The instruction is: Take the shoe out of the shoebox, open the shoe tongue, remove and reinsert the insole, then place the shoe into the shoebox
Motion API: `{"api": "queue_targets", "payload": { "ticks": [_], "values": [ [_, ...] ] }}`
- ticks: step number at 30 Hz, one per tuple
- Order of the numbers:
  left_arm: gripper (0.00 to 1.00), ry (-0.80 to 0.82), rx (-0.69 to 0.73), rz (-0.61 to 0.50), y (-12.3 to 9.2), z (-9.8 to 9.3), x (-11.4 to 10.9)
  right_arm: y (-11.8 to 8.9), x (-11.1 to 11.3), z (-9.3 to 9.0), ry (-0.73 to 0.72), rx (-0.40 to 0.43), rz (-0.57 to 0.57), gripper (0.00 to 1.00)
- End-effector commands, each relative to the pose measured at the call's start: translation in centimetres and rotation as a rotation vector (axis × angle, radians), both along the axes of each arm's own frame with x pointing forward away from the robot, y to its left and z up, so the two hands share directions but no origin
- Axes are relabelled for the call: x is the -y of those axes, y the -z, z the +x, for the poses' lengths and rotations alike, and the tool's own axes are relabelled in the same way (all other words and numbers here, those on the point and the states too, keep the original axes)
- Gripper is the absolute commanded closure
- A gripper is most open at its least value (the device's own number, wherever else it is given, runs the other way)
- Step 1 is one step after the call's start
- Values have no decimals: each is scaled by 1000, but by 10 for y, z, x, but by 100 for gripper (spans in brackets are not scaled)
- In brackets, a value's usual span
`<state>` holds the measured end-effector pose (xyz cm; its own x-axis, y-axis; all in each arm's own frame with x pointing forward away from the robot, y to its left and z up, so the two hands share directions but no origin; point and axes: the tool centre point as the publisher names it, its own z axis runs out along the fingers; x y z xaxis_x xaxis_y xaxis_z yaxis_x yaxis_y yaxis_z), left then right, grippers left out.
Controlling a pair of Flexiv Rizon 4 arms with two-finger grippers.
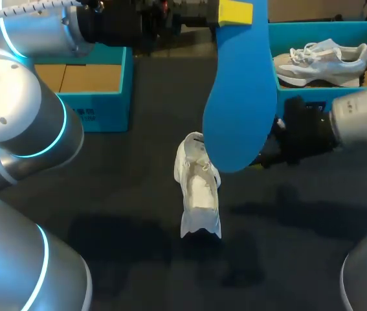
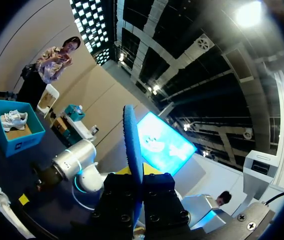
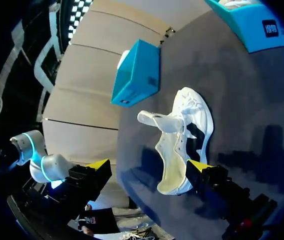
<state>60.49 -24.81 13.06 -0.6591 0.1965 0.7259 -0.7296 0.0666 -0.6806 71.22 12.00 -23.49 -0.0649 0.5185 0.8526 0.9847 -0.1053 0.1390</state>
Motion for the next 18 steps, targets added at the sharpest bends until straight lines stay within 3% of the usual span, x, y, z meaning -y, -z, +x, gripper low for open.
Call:
{"api": "queue_targets", "payload": {
  "ticks": [1, 6, 11, 14, 18],
  "values": [
    [100, 0, 0, -2, 1, 0, 0, 2, 5, -8, 6, 15, 54, 0],
    [100, 0, 0, -2, 1, 0, 0, -7, 8, -8, 19, 36, 95, 0],
    [100, 0, 0, -2, 1, 0, 0, -37, 14, -4, 10, 67, 126, 0],
    [100, 0, 0, -2, 1, 0, 0, -54, 19, 0, 54, -26, 127, 0],
    [100, 0, 0, -2, 1, 0, 0, -80, 26, 2, 71, 5, 240, 0]
  ]
}}
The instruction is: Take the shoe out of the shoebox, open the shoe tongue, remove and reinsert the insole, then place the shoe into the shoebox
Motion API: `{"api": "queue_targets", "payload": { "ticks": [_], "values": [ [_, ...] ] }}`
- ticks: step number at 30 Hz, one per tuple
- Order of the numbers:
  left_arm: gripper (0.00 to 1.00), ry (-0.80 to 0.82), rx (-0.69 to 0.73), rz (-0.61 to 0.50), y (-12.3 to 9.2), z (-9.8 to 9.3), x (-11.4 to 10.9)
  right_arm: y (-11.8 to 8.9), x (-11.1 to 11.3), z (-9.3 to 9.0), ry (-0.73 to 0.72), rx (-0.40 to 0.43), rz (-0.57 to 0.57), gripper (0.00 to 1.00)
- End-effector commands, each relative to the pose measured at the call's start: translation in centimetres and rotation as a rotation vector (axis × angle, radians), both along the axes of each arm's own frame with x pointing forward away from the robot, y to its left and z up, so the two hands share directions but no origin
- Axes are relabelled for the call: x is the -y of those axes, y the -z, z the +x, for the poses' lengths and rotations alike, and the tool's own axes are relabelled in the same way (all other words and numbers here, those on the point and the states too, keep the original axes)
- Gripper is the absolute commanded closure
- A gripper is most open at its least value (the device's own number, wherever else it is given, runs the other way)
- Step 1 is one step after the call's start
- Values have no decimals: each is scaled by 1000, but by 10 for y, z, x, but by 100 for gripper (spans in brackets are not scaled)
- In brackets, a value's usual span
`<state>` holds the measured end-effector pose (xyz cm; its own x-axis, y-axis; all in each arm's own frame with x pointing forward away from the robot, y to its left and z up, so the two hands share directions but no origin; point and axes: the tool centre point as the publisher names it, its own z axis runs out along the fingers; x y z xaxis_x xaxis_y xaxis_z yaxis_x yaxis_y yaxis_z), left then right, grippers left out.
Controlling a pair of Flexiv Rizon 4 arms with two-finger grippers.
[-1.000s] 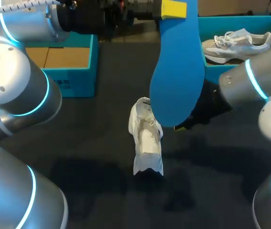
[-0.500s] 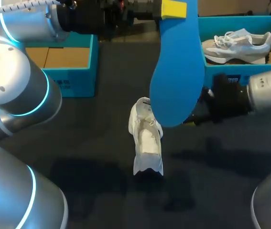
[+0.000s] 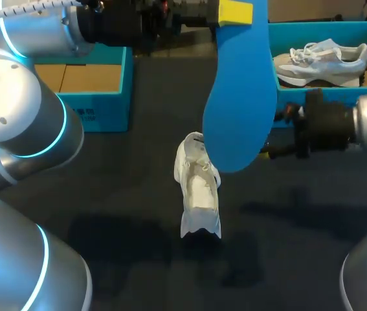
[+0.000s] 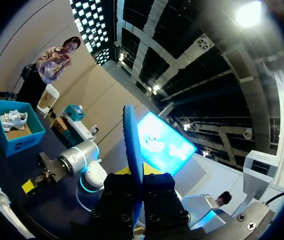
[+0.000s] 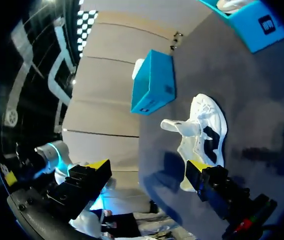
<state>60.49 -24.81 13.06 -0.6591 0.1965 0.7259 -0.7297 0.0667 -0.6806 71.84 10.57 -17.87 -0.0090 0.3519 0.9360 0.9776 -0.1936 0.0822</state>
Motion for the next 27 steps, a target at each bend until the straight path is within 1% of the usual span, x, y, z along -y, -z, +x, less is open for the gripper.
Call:
{"api": "queue_targets", "payload": {
  "ticks": [1, 5, 6, 8, 10, 12, 16, 27],
  "values": [
    [100, -1, 0, -2, 1, 0, 0, -30, 13, -3, 7, 30, 60, 0],
    [100, -1, 0, -2, 1, 0, 0, -51, 14, 2, -14, 102, 111, 0],
    [100, -1, 0, -2, 1, 0, 0, -54, 14, 3, -22, 119, 151, 0],
    [100, -1, 0, -2, 1, 0, 0, -60, 14, 5, -27, 129, 181, 0],
    [100, -1, 0, -2, 1, 0, 0, -65, 14, 8, -30, 110, 186, 0],
    [100, -1, 0, -2, 1, 0, 0, -69, 14, 10, -49, 98, 231, 0],
    [100, -1, 0, -2, 1, 0, 0, -74, 13, 12, -77, 52, 216, 0],
    [100, -1, 0, -2, 1, 0, 0, -74, 13, 12, -77, 52, 216, 0]
  ]
}}
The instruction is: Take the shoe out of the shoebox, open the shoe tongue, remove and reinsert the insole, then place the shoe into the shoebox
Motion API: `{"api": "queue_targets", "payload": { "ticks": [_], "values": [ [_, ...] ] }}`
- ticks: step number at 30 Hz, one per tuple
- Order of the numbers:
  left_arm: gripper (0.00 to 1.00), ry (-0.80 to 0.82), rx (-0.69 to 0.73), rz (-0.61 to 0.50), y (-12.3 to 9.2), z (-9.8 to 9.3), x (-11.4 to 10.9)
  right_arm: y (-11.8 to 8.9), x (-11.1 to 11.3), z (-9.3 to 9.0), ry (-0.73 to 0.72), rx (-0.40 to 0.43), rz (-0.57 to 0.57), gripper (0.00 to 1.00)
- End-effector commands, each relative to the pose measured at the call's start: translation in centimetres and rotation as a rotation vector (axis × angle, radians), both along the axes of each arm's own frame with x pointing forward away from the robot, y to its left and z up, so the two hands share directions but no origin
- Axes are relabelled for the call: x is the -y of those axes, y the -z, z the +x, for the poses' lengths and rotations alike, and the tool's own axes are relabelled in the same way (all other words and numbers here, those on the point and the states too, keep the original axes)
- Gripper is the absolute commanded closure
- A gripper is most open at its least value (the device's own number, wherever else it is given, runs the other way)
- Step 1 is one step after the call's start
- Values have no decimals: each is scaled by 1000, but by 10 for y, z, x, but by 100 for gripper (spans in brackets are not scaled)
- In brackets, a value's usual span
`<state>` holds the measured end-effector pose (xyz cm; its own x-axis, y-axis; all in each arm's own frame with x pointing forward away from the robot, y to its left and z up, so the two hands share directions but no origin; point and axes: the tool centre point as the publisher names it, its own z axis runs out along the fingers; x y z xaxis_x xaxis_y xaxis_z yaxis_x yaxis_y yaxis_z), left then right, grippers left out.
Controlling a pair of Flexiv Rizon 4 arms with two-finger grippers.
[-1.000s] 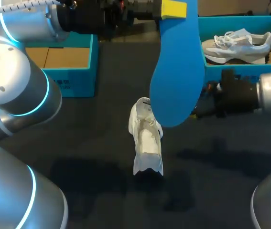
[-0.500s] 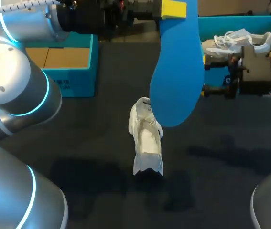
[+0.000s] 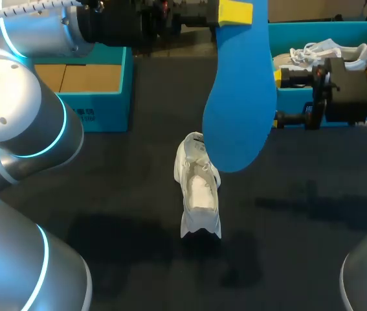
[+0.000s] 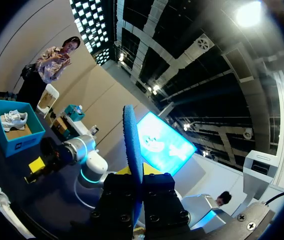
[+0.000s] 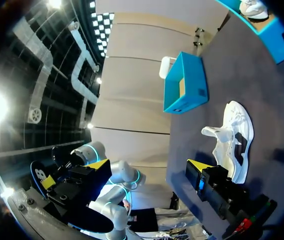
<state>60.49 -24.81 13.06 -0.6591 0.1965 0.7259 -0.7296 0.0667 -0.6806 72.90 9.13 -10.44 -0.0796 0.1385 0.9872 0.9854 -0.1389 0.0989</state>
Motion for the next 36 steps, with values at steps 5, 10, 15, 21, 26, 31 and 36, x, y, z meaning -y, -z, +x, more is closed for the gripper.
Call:
{"api": "queue_targets", "payload": {
  "ticks": [5, 10, 15, 21, 26, 31, 36],
  "values": [
    [100, -33, 378, -43, 21, 23, -8, 1, -2, 2, -1, -1, -2, 0],
    [100, -8, 709, -149, 33, 34, -17, 1, -2, 2, -1, -1, -2, 0],
    [100, 64, 1029, -165, 47, 39, -29, 1, -2, 2, -1, -1, -2, 0],
    [100, 146, 1304, -106, 63, 46, -44, 1, -2, 2, -1, -1, -2, 0],
    [100, 155, 1292, -59, 66, 47, -46, 1, -2, 2, -1, -1, -2, 0],
    [100, 155, 1292, -59, 66, 47, -46, 1, -2, 2, -1, -1, -2, 0],
    [100, 119, 1444, -81, 76, 49, -47, 1, -2, 2, -1, -1, -2, 0]
  ]
}}
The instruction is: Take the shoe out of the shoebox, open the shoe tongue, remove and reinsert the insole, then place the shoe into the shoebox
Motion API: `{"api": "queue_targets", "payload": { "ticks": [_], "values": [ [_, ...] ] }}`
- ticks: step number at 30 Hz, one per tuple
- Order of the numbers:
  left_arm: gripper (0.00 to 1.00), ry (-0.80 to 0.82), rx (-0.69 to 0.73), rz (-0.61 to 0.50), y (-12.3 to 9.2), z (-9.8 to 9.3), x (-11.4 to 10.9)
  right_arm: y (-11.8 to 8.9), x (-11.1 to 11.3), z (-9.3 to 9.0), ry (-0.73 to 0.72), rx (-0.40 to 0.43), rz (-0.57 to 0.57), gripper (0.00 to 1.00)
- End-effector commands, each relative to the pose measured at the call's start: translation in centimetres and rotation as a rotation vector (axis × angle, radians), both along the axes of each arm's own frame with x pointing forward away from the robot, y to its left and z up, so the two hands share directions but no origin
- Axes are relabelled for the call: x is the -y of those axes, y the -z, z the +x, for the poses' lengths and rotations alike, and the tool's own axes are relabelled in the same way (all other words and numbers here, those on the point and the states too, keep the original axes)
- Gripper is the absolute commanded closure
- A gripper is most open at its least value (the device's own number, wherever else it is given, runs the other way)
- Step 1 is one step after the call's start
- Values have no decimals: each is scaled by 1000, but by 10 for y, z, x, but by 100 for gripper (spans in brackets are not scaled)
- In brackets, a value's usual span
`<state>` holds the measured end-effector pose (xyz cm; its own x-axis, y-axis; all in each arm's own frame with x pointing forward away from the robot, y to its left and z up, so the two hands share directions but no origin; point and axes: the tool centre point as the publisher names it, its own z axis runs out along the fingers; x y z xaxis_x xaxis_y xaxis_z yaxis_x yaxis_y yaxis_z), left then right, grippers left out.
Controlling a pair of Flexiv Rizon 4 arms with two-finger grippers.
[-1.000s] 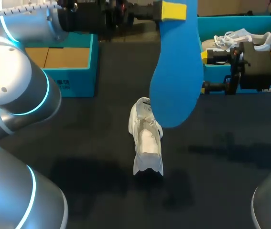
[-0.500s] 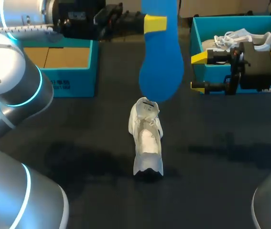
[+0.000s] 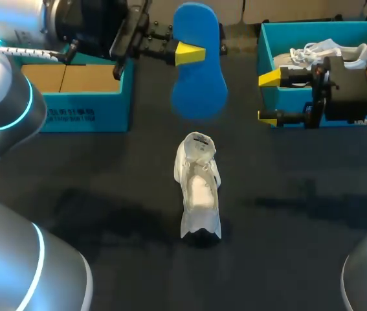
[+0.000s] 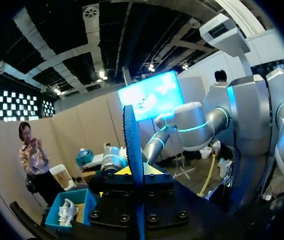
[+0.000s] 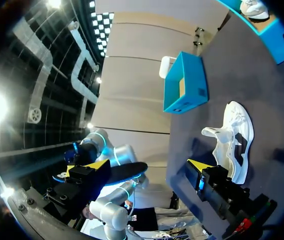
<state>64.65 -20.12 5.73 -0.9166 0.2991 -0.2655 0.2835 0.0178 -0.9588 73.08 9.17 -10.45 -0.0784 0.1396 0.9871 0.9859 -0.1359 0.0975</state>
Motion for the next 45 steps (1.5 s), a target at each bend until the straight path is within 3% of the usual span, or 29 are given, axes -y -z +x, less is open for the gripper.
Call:
{"api": "queue_targets", "payload": {
  "ticks": [1, 5, 15, 18, 32, 40, 45],
  "values": [
    [100, -7, 393, -24, 6, 10, 0, 0, -1, 0, 2, 0, -1, 0],
    [100, -88, 683, -121, 22, 22, -3, 0, -1, 0, 2, 0, -1, 0],
    [100, -241, 999, -335, 37, 31, -1, 0, -1, 0, 2, 0, -1, 0],
    [100, -284, 1157, -431, 40, 35, 0, 0, -1, 0, 2, 0, -1, 0],
    [100, -284, 1157, -431, 40, 35, 0, 0, -1, 0, 2, 0, -1, 0],
    [100, -333, 1355, -581, 81, 44, -2, -3, 1, 0, 15, -3, -9, 0],
    [100, -333, 1373, -571, 96, 46, -5, -9, 6, 1, 30, -8, -18, 0]
  ]
}}
